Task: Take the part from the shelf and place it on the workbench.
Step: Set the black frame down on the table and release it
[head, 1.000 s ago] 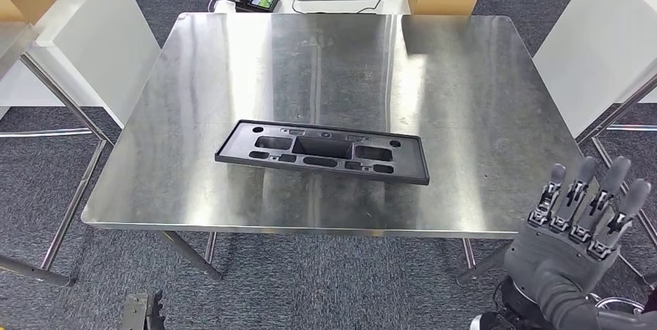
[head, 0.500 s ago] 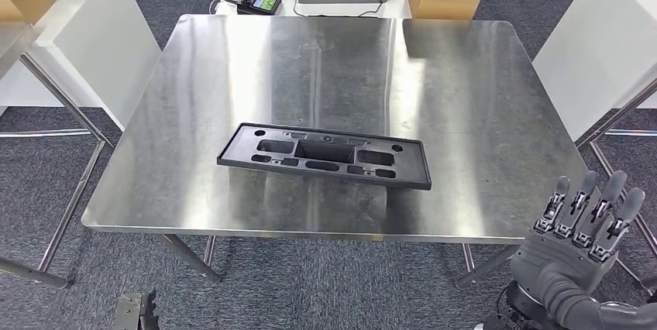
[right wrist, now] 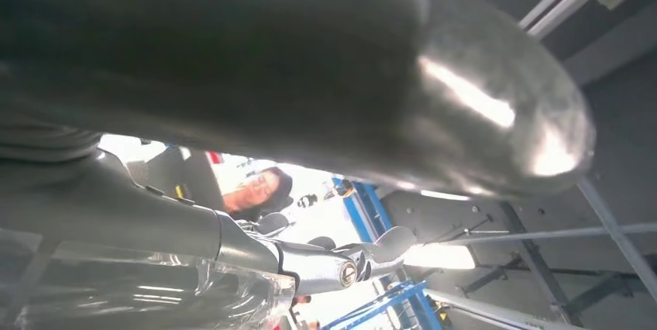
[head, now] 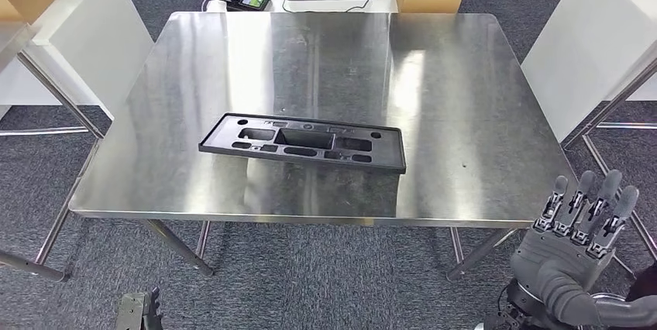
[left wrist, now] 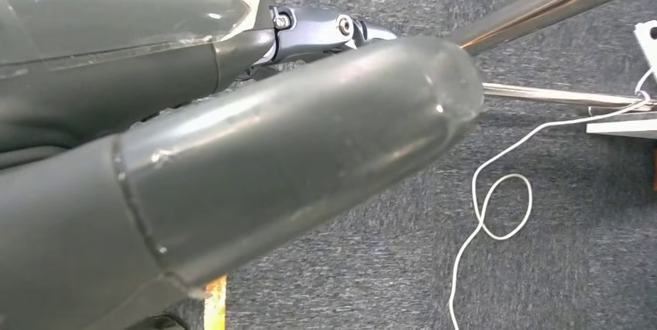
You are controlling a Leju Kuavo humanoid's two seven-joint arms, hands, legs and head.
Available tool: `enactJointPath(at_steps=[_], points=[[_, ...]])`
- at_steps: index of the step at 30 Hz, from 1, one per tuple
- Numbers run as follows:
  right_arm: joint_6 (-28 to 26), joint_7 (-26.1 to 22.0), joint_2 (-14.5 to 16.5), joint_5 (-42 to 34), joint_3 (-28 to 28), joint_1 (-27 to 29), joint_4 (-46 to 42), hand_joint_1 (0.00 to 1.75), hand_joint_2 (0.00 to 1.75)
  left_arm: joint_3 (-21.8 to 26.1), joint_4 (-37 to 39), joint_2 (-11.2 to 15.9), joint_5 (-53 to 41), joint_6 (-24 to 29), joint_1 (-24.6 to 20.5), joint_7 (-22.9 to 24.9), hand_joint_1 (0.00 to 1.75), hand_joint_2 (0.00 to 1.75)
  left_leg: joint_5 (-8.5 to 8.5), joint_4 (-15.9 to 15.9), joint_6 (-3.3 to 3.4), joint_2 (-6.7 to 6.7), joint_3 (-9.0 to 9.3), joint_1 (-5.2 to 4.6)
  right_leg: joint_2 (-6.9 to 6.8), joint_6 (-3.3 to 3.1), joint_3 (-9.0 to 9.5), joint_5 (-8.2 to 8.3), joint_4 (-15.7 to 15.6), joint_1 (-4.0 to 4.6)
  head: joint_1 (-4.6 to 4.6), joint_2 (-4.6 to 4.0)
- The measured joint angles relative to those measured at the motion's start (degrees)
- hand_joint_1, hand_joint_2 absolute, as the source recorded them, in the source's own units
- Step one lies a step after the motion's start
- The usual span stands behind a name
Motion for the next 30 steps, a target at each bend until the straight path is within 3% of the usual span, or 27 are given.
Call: enactJointPath(at_steps=[2, 4, 6, 8, 9, 11, 13, 14, 15, 17, 19, 21, 23, 24, 26, 27, 28, 29, 30], points=[[-0.3, 0.0, 0.2, 0.4, -0.2, -0.1, 0.0, 0.0, 0.0, 0.0, 0.0, 0.0, 0.0, -0.2, -0.2, 0.0, 0.0, 0.0, 1.04, -6.1, 0.14, -0.06, 4.3, -0.15, -0.03, 0.29, -0.31, 0.3, 0.1, 0.18, 0.03, 0.0], [-0.4, 0.0, 0.3, 0.5, -0.3, -0.2, -0.1, 0.0, 0.0, 0.0, 0.0, -0.1, 0.0, -0.6, -0.4, 0.0, 0.0, 0.0, 1.01, -8.6, 0.25, -0.2, 5.76, -0.63, -0.05, 0.85, -0.32, 0.73, 0.0, 0.25, 0.01, 0.0], [-0.4, 0.0, 0.5, 0.5, -0.5, -0.3, -0.2, 0.0, 0.0, -0.1, 0.0, -0.1, 0.0, -0.8, -0.5, 0.0, 0.0, 0.0, 1.73, -8.9, 0.81, -0.24, 5.56, -1.07, -0.04, 1.6, -0.42, 1.2, -0.2, 0.24, -0.01, 0.0], [-0.4, 0.0, 0.6, 0.5, -0.9, -0.3, -0.2, 0.0, 0.0, -0.1, 0.0, -0.1, 0.0, -1.0, -0.7, 0.0, 0.0, 0.0, 2.63, -9.5, 1.76, -0.04, 5.1, -1.06, 0.0, 1.96, -1.17, 0.42, 0.6, 0.25, 0.04, 0.0], [-0.4, 0.0, 0.6, 0.5, -1.1, -0.2, -0.2, 0.0, 0.0, -0.1, 0.0, -0.1, 0.0, -1.0, -0.8, 0.0, 0.0, 0.0, 3.17, -9.8, 2.3, 0.06, 4.74, -1.03, 0.02, 1.75, -1.99, -1.02, 2.3, 0.32, 0.12, 0.0], [-0.5, 0.0, 0.6, 0.4, -1.3, -0.1, -0.2, 0.0, 0.0, -0.1, 0.0, -0.1, -0.1, -1.0, -0.9, 0.0, 0.0, 0.0, 4.04, -9.9, 3.0, 0.18, 3.7, -1.19, 0.06, 0.96, -4.39, -5.24, 8.7, 0.31, 0.25, 0.0], [-0.5, 0.0, 0.6, 0.4, -1.6, 0.0, -0.2, 0.0, 0.0, -0.1, 0.0, -0.1, -0.1, -1.0, -0.8, 0.0, 0.0, 0.0, 4.9, -9.8, 3.25, 0.24, 2.52, -1.48, 0.06, 0.87, -5.86, -7.79, 14.4, 0.31, 0.32, 0.0], [-0.5, 0.0, 0.6, 0.4, -1.7, 0.1, -0.2, 0.0, 0.0, -0.1, 0.0, -0.1, -0.1, -1.0, -0.8, 0.0, 0.0, 0.0, 5.32, -9.8, 3.26, 0.24, 1.94, -1.62, 0.06, 1.12, -5.22, -7.74, 14.6, 0.32, 0.34, 0.0], [-0.5, 0.0, 0.6, 0.4, -1.8, 0.1, -0.2, 0.0, 0.0, -0.1, 0.0, -0.1, 0.0, -1.0, -0.8, 0.0, 0.0, 0.0, 5.73, -9.8, 3.21, 0.21, 1.46, -1.73, 0.06, 1.42, -3.45, -6.93, 12.4, 0.35, 0.34, 0.0], [-0.5, 0.0, 0.6, 0.4, -1.9, 0.1, -0.2, 0.0, 0.0, -0.1, 0.0, -0.2, 0.0, -0.9, -0.8, 0.0, 0.0, 0.0, 6.48, -9.8, 2.95, 0.14, 0.73, -1.91, 0.06, 1.58, 2.05, -4.92, 4.3, 0.62, 0.36, 0.0], [-0.5, 0.0, 0.6, 0.3, -1.9, 0.0, -0.2, 0.0, 0.0, -0.1, 0.0, -0.3, 0.0, -0.7, -0.8, 0.0, 0.0, 0.0, 7.29, -9.8, 2.42, 0.13, 0.36, -2.05, 0.05, 1.25, 5.37, -3.64, -1.2, 1.14, 0.31, 0.0], [-0.5, 0.0, 0.6, 0.2, -2.0, 0.0, -0.2, 0.0, 0.0, -0.1, 0.0, -0.3, 0.0, -0.5, -0.8, 0.0, 0.0, 0.0, 8.08, -10.0, 1.78, 0.13, 0.21, -2.08, 0.04, 0.76, 5.26, -2.89, -2.2, 1.35, 0.25, 0.0], [-0.5, 0.0, 0.7, 0.2, -2.0, -0.1, -0.2, 0.0, 0.0, -0.1, 0.0, -0.3, 0.1, -0.5, -0.8, 0.0, 0.0, 0.0, 7.5, -9.4, 1.15, 0.0, -0.29, -1.84, -0.09, -0.02, 4.61, -2.05, -2.5, 0.67, 0.21, 0.0], [-0.5, 0.0, 0.8, 0.2, -2.1, -0.1, -0.2, 0.0, 0.0, -0.1, 0.0, -0.3, 0.1, -0.5, -0.8, 0.0, 0.0, 0.0, 5.8, -8.2, 0.78, -0.05, -0.74, -1.64, -0.18, -0.51, 4.27, -1.5, -2.7, 0.38, 0.16, 0.0], [-0.5, 0.0, 0.9, 0.2, -2.1, -0.1, -0.2, 0.0, 0.0, -0.2, 0.0, -0.3, 0.1, -0.5, -0.8, 0.0, 0.0, 0.0, 0.36, -3.3, -0.07, -0.04, -1.92, -1.08, -0.3, -1.12, 3.37, -0.41, -2.7, 0.35, 0.05, 0.0], [-0.5, 0.0, 1.0, 0.2, -2.1, -0.1, -0.2, 0.0, 0.0, -0.2, 0.0, -0.3, 0.1, -0.5, -0.8, 0.0, 0.0, 0.0, -1.92, -0.2, -0.5, -0.03, -2.39, -0.79, -0.33, -1.2, 2.78, 0.13, -2.7, 0.42, 0.04, 0.0], [-0.5, 0.0, 1.0, 0.2, -2.1, -0.1, -0.2, 0.0, 0.0, -0.2, 0.0, -0.3, 0.1, -0.5, -0.8, 0.0, 0.0, 0.0, -2.91, 2.4, -0.92, -0.02, -2.54, -0.47, -0.35, -1.15, 2.13, 0.66, -2.6, 0.47, 0.04, 0.0], [-0.5, 0.0, 1.0, 0.2, -2.1, -0.1, -0.2, 0.0, 0.0, -0.2, 0.0, -0.3, 0.1, -0.4, -0.8, 0.0, 0.0, 0.0, -2.58, 3.7, -1.33, -0.01, -2.12, -0.1, -0.36, -1.01, 1.37, 1.17, -2.5, 0.47, 0.03, 0.0], [-0.5, 0.0, 1.0, 0.2, -2.2, -0.1, -0.2, 0.0, 0.0, -0.2, 0.0, -0.3, 0.1, -0.4, -0.7, 0.0, 0.0, 0.0, -1.13, 3.2, -1.72, 0.01, -0.79, 0.34, -0.37, -0.78, 0.61, 1.59, -2.2, 0.41, 0.03, 0.0]])
